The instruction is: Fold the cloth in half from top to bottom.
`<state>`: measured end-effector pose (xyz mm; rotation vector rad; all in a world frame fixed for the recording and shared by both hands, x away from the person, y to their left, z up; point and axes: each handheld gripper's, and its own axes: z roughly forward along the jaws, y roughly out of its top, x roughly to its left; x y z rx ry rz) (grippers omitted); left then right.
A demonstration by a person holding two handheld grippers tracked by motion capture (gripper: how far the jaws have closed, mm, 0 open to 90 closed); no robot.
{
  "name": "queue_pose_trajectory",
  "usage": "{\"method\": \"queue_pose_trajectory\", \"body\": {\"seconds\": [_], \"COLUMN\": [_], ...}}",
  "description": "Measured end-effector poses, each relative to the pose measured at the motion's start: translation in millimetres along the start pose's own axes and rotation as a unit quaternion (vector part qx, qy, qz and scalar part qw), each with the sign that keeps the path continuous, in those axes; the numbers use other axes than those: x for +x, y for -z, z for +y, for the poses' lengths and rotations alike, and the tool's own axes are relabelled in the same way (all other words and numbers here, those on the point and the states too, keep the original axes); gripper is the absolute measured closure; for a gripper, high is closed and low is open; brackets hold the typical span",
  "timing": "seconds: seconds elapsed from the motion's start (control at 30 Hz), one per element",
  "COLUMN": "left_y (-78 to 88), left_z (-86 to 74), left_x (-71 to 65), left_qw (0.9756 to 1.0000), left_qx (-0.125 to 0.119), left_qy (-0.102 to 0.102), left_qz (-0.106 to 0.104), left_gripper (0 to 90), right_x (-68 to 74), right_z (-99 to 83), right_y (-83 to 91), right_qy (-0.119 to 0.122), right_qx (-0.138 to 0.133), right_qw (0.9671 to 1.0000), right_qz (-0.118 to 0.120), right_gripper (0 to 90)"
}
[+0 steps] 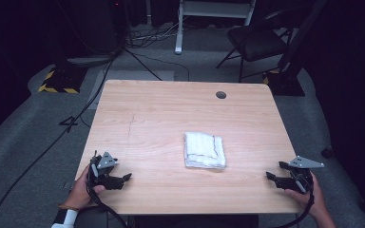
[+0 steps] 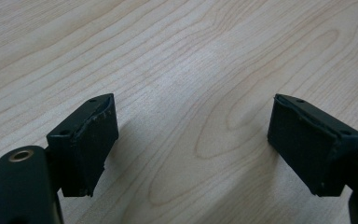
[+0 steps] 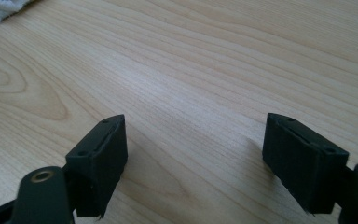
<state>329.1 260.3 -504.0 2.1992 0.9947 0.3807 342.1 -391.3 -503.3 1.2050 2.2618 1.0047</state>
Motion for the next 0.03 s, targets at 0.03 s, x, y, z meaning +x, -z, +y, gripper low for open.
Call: {"method": "queue_pose_trajectory", "body": {"seconds": [0.03], "left_y": [0.0], "left_z": [0.0], "left_x": [-0.1], "left_qw": [1.0], "left_qx": [0.0], "left_qy": [0.001], "left_qz": [-0.001], "left_gripper": [16.4], "right_x": [0.0], "right_z": [0.0], "right_y": [0.0], "right_qy": [0.0], "right_qx": [0.0], "right_qw": [1.0], "right_qz": [0.0], "right_gripper": [22.5]}}
